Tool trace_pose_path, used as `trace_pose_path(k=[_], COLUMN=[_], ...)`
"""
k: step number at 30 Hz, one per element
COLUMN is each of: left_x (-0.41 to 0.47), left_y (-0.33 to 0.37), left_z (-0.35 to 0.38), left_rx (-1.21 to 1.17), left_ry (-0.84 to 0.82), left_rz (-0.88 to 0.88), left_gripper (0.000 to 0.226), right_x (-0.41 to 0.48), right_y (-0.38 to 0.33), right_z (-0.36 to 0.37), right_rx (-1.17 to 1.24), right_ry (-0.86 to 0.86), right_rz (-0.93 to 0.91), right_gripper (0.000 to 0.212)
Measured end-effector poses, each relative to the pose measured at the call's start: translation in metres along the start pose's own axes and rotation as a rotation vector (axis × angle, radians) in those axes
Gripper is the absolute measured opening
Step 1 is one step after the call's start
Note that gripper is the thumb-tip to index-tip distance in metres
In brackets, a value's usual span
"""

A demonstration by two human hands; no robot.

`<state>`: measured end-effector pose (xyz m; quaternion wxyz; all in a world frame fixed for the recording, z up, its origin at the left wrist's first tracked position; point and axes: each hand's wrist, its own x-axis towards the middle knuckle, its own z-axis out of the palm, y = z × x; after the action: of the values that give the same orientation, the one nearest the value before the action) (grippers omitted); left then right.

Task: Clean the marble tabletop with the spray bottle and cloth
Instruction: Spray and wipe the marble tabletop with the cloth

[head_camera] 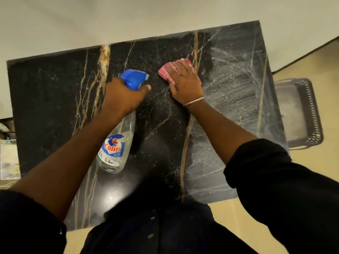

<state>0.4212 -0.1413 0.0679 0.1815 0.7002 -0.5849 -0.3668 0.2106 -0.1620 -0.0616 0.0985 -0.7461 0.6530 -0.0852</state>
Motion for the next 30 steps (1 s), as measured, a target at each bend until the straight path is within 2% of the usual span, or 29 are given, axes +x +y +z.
trace_pose_path(k=[4,8,11,15,17,21,25,30], left_x=[-0.008,-0.017,-0.023,-0.031,-0.033,-0.039,-0.048,-0.058], left_y=[0.002,0.004,0.005,0.004,0.005,0.008,0.006,0.005], left_z=[0.003,0.007,0.013,0.018,0.018,0.013,0.013,0.021], left_rx=[-0.031,0.016,0.067,0.050,0.039,0.013,0.048,0.053], left_ry=[-0.009,-0.007,-0.028,-0.039,-0.037,-0.046,-0.046,-0.006], left_rz=[0.031,0.029,-0.001,-0.002,-0.012,0.017,0.038,-0.018], left_gripper=[0.046,0.046,0.038,0.045,0.046,0.046,0.041,0.053], right_x=[-0.022,-0.026,-0.034,-0.051,-0.061,-0.080,-0.081,-0.101], right_y=[0.038,0.010,-0.027,-0.034,-0.014,0.025,0.001,-0.056], right_z=[-0.007,-0.008,0.001,0.009,0.004,-0.004,-0.004,0.015], right_rx=[-0.011,0.050,0.055,0.082,0.061,0.049,0.082,0.147], right_ry=[0.129,0.090,0.061,0.023,0.048,0.153,0.109,0.086], right_rz=[0.264,0.435,0.249,-0.042,-0.022,0.202,0.366,0.113], right_gripper=[0.060,0.058,0.056,0.053,0.053,0.053,0.056,0.054])
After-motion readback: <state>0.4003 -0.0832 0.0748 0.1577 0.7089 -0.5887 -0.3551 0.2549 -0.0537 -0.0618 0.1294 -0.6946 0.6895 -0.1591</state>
